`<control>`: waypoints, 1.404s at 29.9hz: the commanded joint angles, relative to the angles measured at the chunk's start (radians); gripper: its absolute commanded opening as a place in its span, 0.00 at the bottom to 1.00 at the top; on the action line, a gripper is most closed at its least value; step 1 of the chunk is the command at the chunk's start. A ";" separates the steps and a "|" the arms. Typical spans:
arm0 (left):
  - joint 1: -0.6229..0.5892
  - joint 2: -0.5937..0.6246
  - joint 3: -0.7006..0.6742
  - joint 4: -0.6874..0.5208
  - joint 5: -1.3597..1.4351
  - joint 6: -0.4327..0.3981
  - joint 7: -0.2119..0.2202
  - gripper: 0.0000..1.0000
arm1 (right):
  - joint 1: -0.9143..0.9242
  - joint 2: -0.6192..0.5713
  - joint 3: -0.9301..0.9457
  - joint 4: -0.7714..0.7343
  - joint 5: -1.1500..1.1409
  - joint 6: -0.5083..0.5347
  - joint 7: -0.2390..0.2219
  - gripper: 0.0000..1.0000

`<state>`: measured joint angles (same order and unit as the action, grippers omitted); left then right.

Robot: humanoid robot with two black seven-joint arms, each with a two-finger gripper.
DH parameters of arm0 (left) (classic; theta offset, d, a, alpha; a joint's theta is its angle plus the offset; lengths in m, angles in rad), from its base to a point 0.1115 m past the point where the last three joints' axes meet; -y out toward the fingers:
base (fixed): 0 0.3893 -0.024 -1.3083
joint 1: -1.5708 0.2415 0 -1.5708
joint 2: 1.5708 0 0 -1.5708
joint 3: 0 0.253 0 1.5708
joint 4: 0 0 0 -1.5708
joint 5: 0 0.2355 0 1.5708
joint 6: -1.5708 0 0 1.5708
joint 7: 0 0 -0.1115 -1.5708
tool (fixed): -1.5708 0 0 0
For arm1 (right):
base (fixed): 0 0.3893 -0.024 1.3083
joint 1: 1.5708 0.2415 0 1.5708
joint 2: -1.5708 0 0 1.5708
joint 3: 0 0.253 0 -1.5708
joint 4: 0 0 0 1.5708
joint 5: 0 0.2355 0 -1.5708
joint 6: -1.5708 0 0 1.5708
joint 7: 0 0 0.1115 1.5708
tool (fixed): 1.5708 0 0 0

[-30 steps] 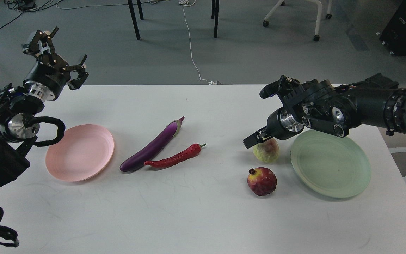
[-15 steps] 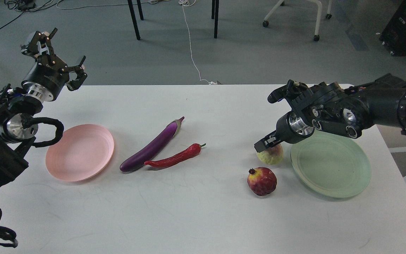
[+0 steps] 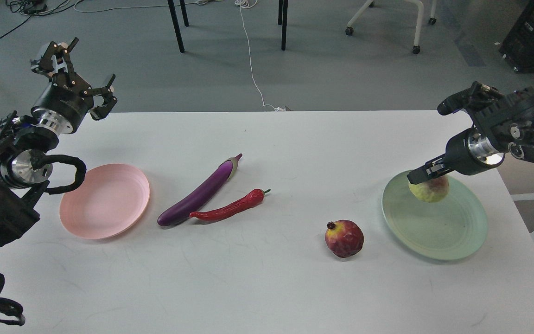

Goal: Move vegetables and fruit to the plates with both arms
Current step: 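Place the fig on the green plate and release it, then grasp the red pomegranate with the right gripper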

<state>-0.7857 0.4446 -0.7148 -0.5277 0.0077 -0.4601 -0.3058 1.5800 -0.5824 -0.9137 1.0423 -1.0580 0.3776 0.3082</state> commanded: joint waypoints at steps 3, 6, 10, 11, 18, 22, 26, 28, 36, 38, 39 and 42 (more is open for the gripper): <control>-0.001 -0.007 0.000 0.000 0.000 0.003 0.001 0.98 | -0.070 -0.034 0.003 -0.025 -0.020 -0.032 0.000 0.58; -0.001 -0.007 0.000 0.000 0.000 0.005 0.002 0.98 | -0.103 -0.030 0.003 -0.031 -0.020 -0.060 -0.004 0.71; -0.001 -0.003 0.000 0.000 0.000 0.003 0.002 0.98 | -0.120 -0.033 0.004 -0.051 -0.020 -0.075 -0.026 0.82; -0.001 0.000 0.000 0.000 0.000 0.003 0.002 0.98 | -0.120 -0.034 0.010 -0.050 -0.019 -0.075 -0.027 0.85; -0.001 -0.001 0.000 0.000 0.000 0.000 -0.004 0.98 | -0.066 -0.036 0.127 -0.024 -0.004 -0.068 -0.031 0.94; -0.001 -0.001 0.000 0.000 0.000 0.000 -0.002 0.98 | 0.004 0.036 0.157 0.088 0.048 -0.062 -0.031 0.94; -0.001 0.000 0.000 0.000 0.000 0.000 -0.002 0.98 | 0.034 0.114 0.130 0.179 0.130 -0.062 -0.029 0.93; -0.001 0.000 0.000 0.000 0.000 0.001 -0.002 0.98 | 0.037 0.180 0.107 0.200 0.141 -0.062 -0.023 0.92; 0.000 0.011 0.000 0.000 0.000 0.000 -0.006 0.98 | 0.038 0.312 0.062 0.197 0.144 -0.062 -0.014 0.90; 0.000 0.011 0.000 0.001 0.000 -0.002 -0.006 0.98 | 0.038 0.328 0.042 0.197 0.142 -0.062 -0.012 0.89; 0.000 0.011 0.000 0.002 0.000 -0.002 -0.006 0.98 | 0.038 0.329 0.036 0.199 0.142 -0.062 -0.012 0.89; 0.000 0.011 0.000 0.003 0.000 -0.002 -0.006 0.98 | 0.035 0.331 0.013 0.205 0.141 -0.062 -0.012 0.86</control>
<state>-0.7855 0.4551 -0.7148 -0.5258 0.0077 -0.4617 -0.3112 1.6186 -0.2549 -0.8767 1.2424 -0.9151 0.3162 0.2958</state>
